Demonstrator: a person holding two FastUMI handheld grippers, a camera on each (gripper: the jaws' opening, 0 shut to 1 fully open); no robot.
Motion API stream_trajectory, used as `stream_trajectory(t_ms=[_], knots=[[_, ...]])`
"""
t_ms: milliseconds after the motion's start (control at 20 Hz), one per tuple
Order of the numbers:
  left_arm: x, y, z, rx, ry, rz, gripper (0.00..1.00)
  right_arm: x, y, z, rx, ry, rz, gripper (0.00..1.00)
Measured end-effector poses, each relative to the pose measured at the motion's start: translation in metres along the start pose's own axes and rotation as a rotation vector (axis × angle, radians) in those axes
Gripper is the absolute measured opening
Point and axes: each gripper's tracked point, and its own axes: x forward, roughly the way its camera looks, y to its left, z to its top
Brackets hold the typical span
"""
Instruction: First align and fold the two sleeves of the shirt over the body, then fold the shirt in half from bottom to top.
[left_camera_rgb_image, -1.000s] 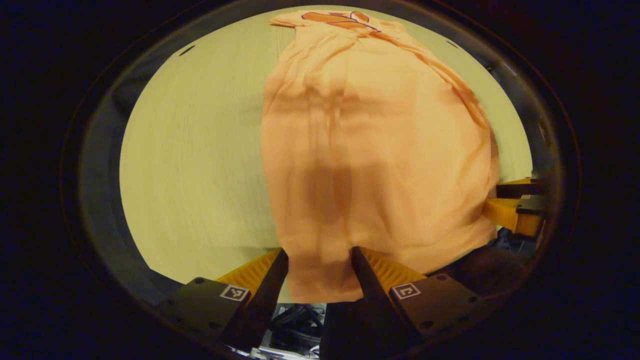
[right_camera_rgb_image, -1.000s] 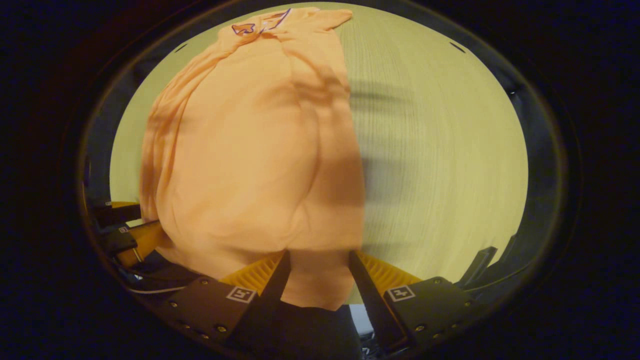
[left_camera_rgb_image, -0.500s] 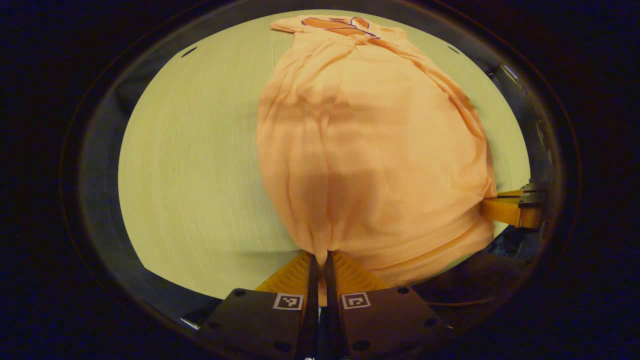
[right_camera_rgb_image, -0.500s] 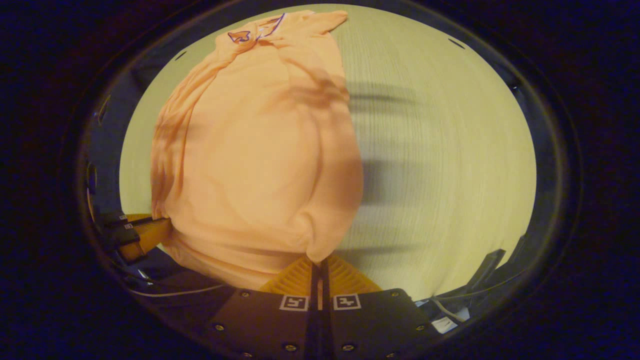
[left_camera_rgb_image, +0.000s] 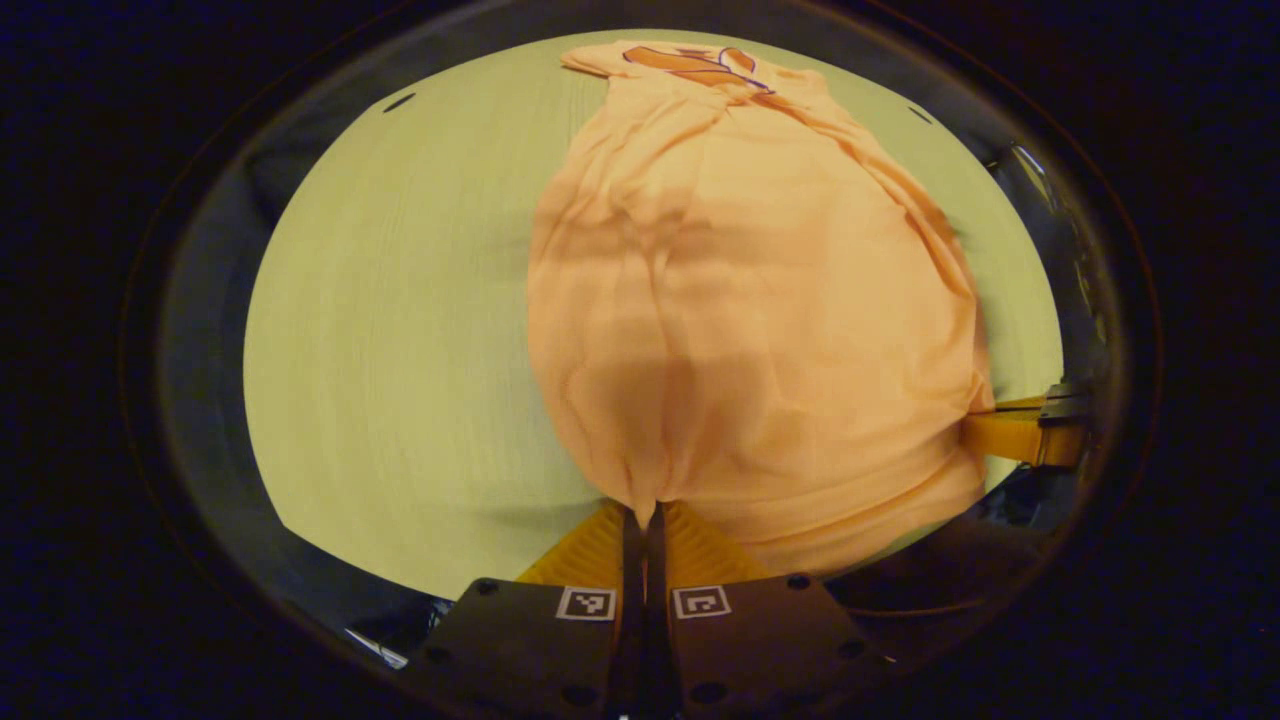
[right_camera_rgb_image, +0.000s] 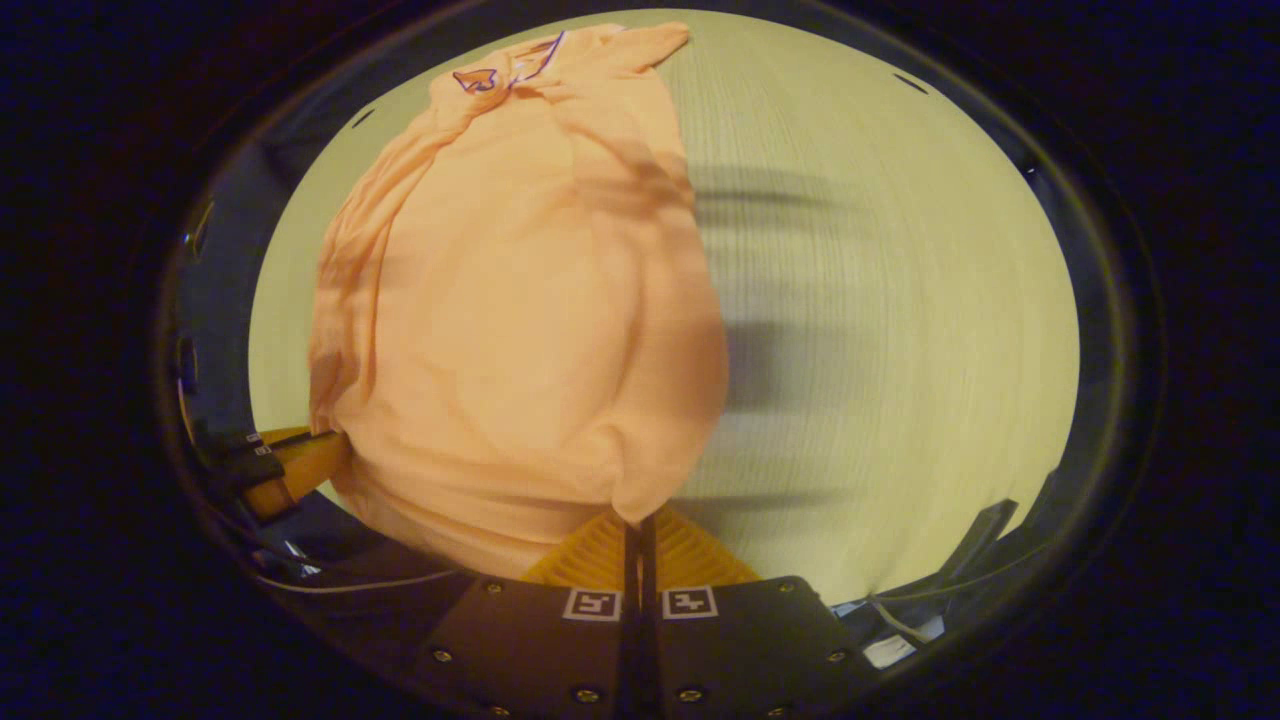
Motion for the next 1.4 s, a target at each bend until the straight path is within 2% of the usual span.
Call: stream_trajectory(t_ms=[200, 450, 500, 600, 750, 800, 1000, 1100, 1300, 1400], knots=[[-0.01, 0.003, 0.017, 0.0, -0.045, 0.023, 0.07, -0.01, 0.002, 0.013, 0.005, -0.033, -0.003, 0.01], [-0.037, 0.008, 0.079, -0.109, -0.128, 0.0, 0.07, -0.037, 0.008, 0.061, 0.012, -0.129, 0.0, 0.01], [-0.043, 0.011, 0.094, -0.113, -0.15, 0.0, 0.1, -0.043, 0.008, 0.075, 0.02, -0.151, 0.002, 0.01], [-0.051, 0.013, 0.126, -0.122, -0.192, -0.005, 0.07, -0.058, 0.006, 0.104, 0.028, -0.201, -0.001, 0.01], [-0.059, 0.014, 0.176, -0.124, -0.246, -0.016, 0.07, -0.074, 0.002, 0.153, 0.045, -0.272, 0.004, 0.01], [-0.061, 0.014, 0.192, -0.123, -0.26, -0.016, 0.1, -0.078, 0.001, 0.168, 0.048, -0.291, 0.005, 0.01], [-0.068, 0.018, 0.254, -0.118, -0.324, -0.009, 0.1, -0.098, -0.004, 0.229, 0.072, -0.368, 0.019, 0.01], [-0.066, 0.015, 0.285, -0.114, -0.36, -0.006, 0.07, -0.105, -0.006, 0.258, 0.087, -0.407, 0.019, 0.0], [-0.082, 0.018, 0.345, -0.136, -0.434, -0.005, 0.1, -0.123, -0.016, 0.319, 0.126, -0.488, 0.023, 0.0], [-0.084, 0.022, 0.379, -0.142, -0.489, 0.003, 0.07, -0.13, -0.019, 0.346, 0.156, -0.542, 0.036, 0.01]])
